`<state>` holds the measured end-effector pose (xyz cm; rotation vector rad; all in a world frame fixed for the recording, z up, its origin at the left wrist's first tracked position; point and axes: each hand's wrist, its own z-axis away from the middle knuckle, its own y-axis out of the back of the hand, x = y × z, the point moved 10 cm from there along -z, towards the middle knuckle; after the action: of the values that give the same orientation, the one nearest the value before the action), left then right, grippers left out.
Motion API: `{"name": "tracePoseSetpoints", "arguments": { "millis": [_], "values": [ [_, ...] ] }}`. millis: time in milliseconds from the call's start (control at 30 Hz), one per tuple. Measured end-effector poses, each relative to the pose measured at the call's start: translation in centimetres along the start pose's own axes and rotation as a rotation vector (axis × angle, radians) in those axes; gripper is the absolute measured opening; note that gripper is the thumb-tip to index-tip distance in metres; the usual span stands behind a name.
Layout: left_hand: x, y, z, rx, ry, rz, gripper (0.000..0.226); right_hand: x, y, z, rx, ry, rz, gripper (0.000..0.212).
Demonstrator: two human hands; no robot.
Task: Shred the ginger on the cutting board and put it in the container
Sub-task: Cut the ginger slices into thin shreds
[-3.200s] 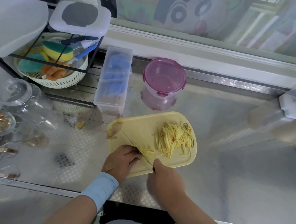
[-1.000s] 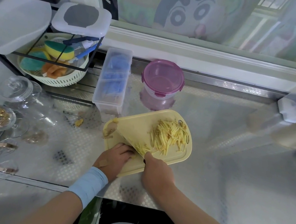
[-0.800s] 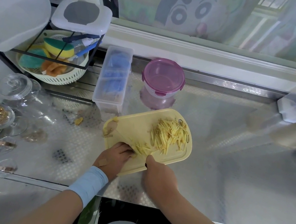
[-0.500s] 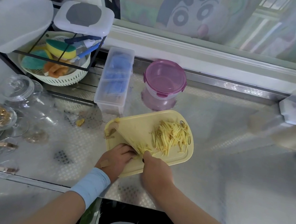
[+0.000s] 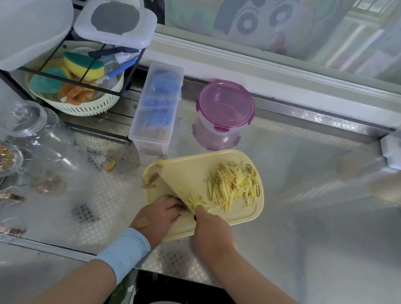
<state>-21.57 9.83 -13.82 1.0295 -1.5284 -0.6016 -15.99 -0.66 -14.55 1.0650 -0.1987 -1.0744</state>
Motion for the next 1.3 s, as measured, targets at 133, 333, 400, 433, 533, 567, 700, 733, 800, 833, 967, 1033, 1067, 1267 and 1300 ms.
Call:
{"name": "tracePoseSetpoints", "arguments": {
  "millis": [133, 333, 400, 433, 533, 567, 700, 733, 800, 833, 967, 1033, 1067, 1267, 1300],
  "values": [
    [-0.1, 0.1, 0.0, -0.002, 0.026, 0.0, 0.03, 0.1, 0.2, 0.2, 0.007, 0.007, -0.003, 0.025],
    [0.2, 0.2, -0.1, 0.005, -0.003, -0.022, 0.03, 2.3, -0.8, 1.8, 0.043, -0.031, -0.005, 0.024],
    [0.4, 0.3, -0.3, 0.009, -0.011, -0.004, 0.029, 2.0, -0.9, 1.2, 0.032, -0.027, -0.016, 0.021],
    [0.4, 0.4, -0.3, 0.008, -0.013, 0.004, 0.029, 1.6, -0.8, 0.8, 0.024, -0.022, -0.02, 0.02],
    [-0.1, 0.0, -0.1, -0.011, 0.022, 0.005, 0.03, 0.7, -0.4, -0.1, 0.003, -0.007, -0.016, 0.022],
    [-0.4, -0.1, -0.1, -0.018, 0.038, 0.003, 0.03, 0.5, -0.4, -0.2, 0.0, -0.003, -0.011, 0.022],
    [0.0, 0.3, -0.3, -0.007, 0.015, 0.003, 0.03, 1.3, -0.5, 0.4, 0.023, -0.013, -0.012, 0.025],
    [0.2, 0.4, -0.4, 0.004, 0.0, -0.002, 0.03, 1.6, -0.6, 0.8, 0.031, -0.021, -0.007, 0.026],
    [0.5, 0.7, -0.4, 0.019, -0.009, -0.013, 0.031, 2.4, -0.9, 1.4, 0.047, -0.031, 0.011, 0.026],
    [0.6, 0.8, -0.5, 0.021, -0.01, -0.01, 0.031, 2.6, -1.1, 1.5, 0.053, -0.032, 0.016, 0.027],
    [0.5, 0.8, -0.4, 0.019, 0.009, 0.017, 0.03, 1.8, -1.1, 0.4, 0.031, -0.024, 0.01, 0.023],
    [0.5, 0.7, -0.4, 0.007, 0.012, 0.013, 0.031, 1.0, -0.7, -0.2, 0.016, -0.009, 0.016, 0.022],
    [0.5, 0.6, -0.3, -0.002, 0.018, 0.008, 0.031, 0.8, -0.7, -0.3, 0.005, -0.008, 0.014, 0.023],
    [-0.1, 0.4, -0.2, -0.008, 0.041, 0.024, 0.028, 1.6, -0.5, 0.4, 0.01, -0.013, -0.007, 0.023],
    [-0.1, 0.4, -0.1, 0.0, 0.034, 0.02, 0.028, 2.0, -0.6, 0.8, 0.016, -0.014, 0.0, 0.022]
  ]
}}
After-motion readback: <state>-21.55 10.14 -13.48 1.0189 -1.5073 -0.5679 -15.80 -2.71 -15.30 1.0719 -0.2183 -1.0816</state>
